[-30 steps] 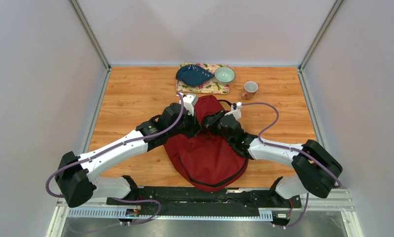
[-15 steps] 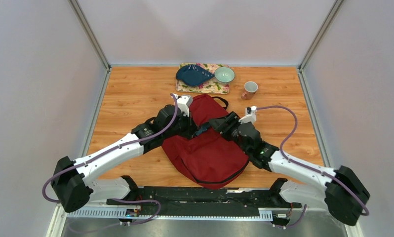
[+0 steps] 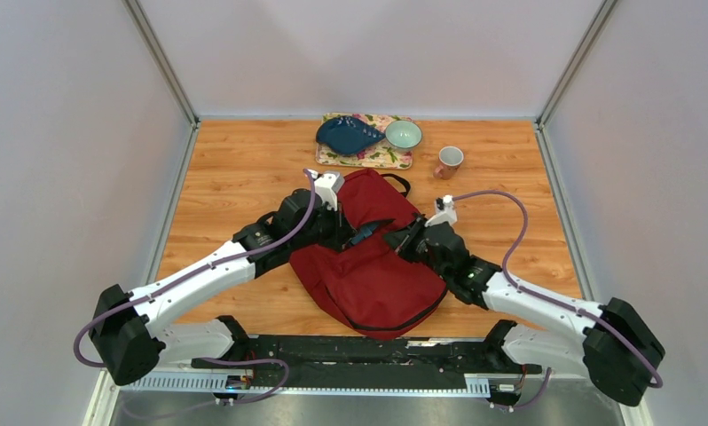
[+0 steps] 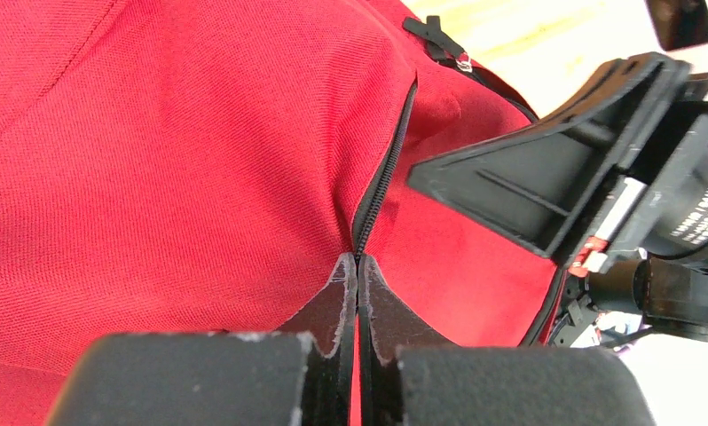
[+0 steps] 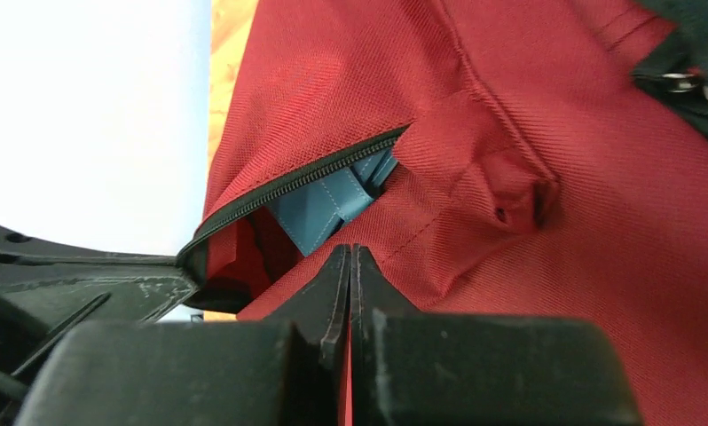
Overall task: Pack the student bag
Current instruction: Place the personal item in the student bag.
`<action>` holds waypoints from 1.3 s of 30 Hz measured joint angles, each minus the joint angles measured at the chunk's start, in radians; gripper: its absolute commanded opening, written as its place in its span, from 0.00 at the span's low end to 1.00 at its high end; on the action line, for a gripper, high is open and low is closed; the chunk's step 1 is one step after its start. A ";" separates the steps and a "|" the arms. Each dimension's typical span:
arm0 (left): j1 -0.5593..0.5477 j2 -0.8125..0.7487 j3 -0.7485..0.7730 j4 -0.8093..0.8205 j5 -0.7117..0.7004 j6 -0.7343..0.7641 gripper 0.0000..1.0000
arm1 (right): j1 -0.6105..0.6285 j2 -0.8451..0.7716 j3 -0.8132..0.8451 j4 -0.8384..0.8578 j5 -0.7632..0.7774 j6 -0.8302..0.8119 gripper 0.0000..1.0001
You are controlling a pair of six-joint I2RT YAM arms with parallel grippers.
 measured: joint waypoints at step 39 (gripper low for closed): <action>0.003 0.005 0.000 -0.002 0.041 -0.017 0.00 | -0.001 0.370 0.172 0.061 -0.109 -0.021 0.00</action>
